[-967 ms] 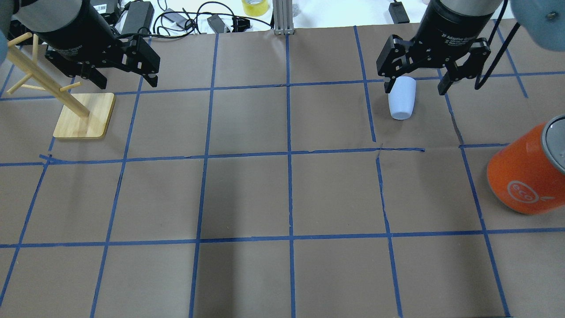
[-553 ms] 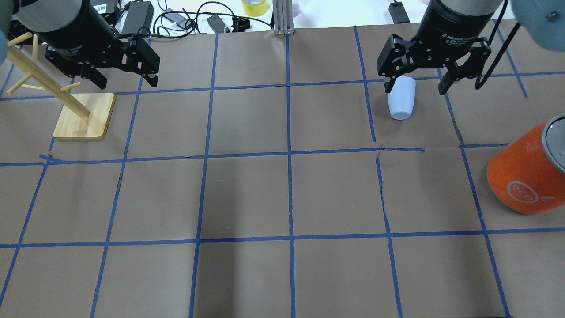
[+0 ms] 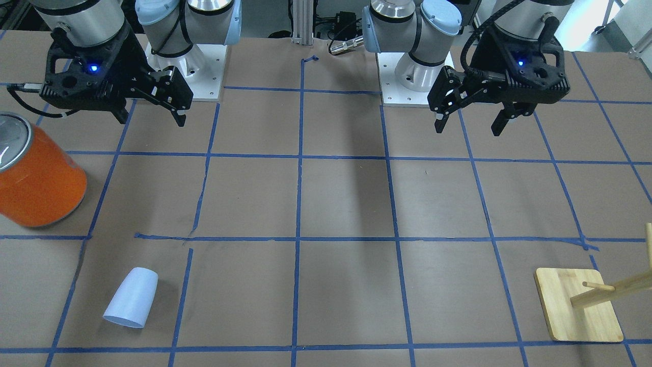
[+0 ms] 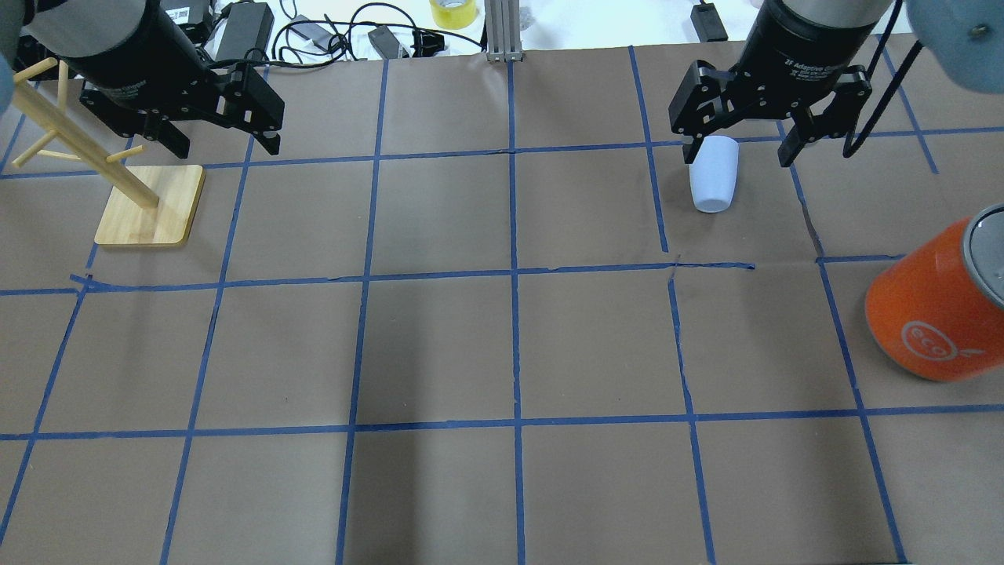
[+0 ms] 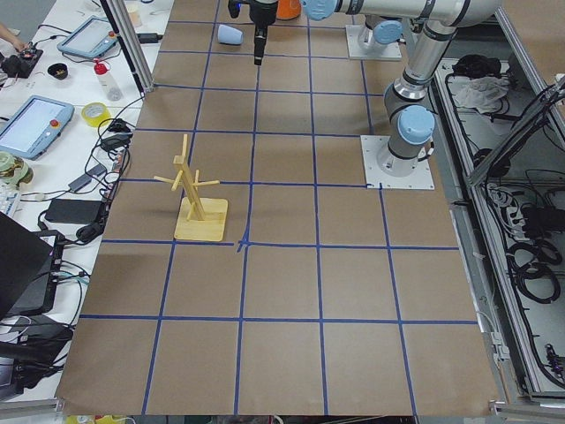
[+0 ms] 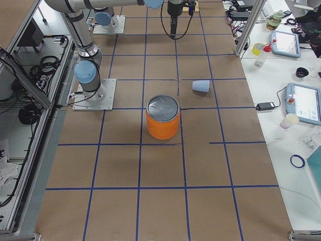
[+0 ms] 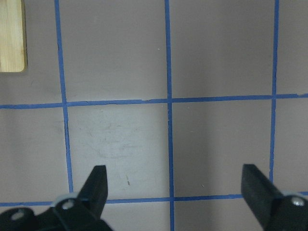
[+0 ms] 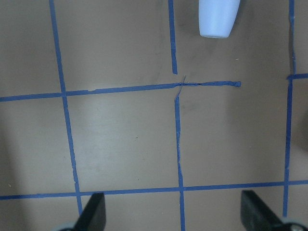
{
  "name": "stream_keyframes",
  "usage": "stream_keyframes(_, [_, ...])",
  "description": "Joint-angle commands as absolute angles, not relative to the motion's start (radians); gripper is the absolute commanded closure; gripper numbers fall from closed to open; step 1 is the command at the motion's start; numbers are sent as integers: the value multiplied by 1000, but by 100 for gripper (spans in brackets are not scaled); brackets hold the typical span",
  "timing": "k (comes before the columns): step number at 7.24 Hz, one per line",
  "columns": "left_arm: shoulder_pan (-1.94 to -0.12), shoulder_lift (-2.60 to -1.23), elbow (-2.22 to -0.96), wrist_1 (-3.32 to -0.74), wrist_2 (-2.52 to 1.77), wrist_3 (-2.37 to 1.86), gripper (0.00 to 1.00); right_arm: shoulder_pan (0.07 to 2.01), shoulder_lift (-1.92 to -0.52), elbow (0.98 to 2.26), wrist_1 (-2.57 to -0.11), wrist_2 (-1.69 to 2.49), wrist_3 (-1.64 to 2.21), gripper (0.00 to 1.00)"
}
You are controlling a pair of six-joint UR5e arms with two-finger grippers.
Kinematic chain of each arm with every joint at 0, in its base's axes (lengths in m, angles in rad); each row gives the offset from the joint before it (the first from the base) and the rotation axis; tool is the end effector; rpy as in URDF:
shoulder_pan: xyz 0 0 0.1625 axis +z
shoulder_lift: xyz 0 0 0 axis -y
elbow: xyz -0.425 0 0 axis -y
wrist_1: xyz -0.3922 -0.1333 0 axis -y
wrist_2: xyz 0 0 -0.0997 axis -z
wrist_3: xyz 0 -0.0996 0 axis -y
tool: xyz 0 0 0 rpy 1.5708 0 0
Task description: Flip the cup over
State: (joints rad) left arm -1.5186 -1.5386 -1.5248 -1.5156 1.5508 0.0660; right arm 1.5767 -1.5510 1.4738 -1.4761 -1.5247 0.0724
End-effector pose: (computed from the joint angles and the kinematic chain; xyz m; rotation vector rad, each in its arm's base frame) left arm -0.1096 -0.4958 0.5325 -0.0236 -3.1224 0.2100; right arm 0.1408 -0.4966 0.5164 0.1035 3.0943 0.0299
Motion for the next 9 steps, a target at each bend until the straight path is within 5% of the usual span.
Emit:
stream_keyframes(1, [-1519, -1539, -1525, -1516, 1551, 66, 0, 1574, -1551, 1474, -1476, -1525, 74, 0])
stream_keyframes(9, [-1519, -1539, -1525, -1516, 1551, 66, 0, 1499, -1462, 1511, -1662, -1644, 71, 0])
